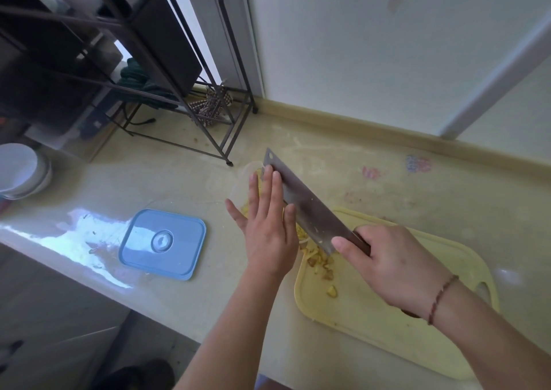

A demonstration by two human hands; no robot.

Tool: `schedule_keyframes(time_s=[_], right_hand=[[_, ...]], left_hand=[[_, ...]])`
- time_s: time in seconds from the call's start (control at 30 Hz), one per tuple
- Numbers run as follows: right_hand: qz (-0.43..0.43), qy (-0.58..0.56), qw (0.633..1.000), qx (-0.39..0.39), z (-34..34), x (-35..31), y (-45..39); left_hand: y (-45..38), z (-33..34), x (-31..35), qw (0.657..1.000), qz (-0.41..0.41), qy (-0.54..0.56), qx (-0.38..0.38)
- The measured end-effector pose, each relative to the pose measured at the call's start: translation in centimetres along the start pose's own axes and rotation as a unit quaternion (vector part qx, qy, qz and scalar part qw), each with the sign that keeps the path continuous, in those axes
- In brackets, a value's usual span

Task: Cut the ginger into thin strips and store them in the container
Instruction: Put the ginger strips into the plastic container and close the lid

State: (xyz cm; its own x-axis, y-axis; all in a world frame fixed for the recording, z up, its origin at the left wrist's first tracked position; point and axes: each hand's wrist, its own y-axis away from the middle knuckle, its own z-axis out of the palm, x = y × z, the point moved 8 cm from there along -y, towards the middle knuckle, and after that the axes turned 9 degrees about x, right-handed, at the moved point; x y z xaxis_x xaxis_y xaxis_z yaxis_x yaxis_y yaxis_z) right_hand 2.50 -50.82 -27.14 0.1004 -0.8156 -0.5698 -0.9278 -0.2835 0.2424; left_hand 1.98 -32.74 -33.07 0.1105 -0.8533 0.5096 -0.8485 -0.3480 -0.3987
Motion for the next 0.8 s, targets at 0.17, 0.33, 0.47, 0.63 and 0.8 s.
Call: schedule_keyframes(time_s=[0.17, 0.33, 0.47, 0.63, 0.8], right_hand=[[0.039, -0.064, 0.997, -0.013, -0.5, 1.1, 0.9], [0.118, -0.204, 0.972, 0.009, -2.6, 6.2, 4.3], [0.242, -0.27, 0.929, 0.073, -4.4, 13.3, 9.7], [0.323, -0.281, 0.898, 0.096, -3.0, 19.9, 15.6], [0.331, -0.28, 0.895, 0.109, 0.3, 23.3, 18.1]], left_hand=[[1.9, -0.1, -0.9, 0.999, 0.007, -0.044, -0.02], [3.2, -1.1, -1.3, 1.0, -0.015, 0.002, 0.024], [4.3, -1.4, 3.3, 0.987, 0.12, 0.096, 0.053], [7.0, 3.8, 9.7, 0.955, 0.241, 0.152, -0.084], [8.3, 7.6, 12.8, 0.96, 0.229, 0.092, -0.132]])
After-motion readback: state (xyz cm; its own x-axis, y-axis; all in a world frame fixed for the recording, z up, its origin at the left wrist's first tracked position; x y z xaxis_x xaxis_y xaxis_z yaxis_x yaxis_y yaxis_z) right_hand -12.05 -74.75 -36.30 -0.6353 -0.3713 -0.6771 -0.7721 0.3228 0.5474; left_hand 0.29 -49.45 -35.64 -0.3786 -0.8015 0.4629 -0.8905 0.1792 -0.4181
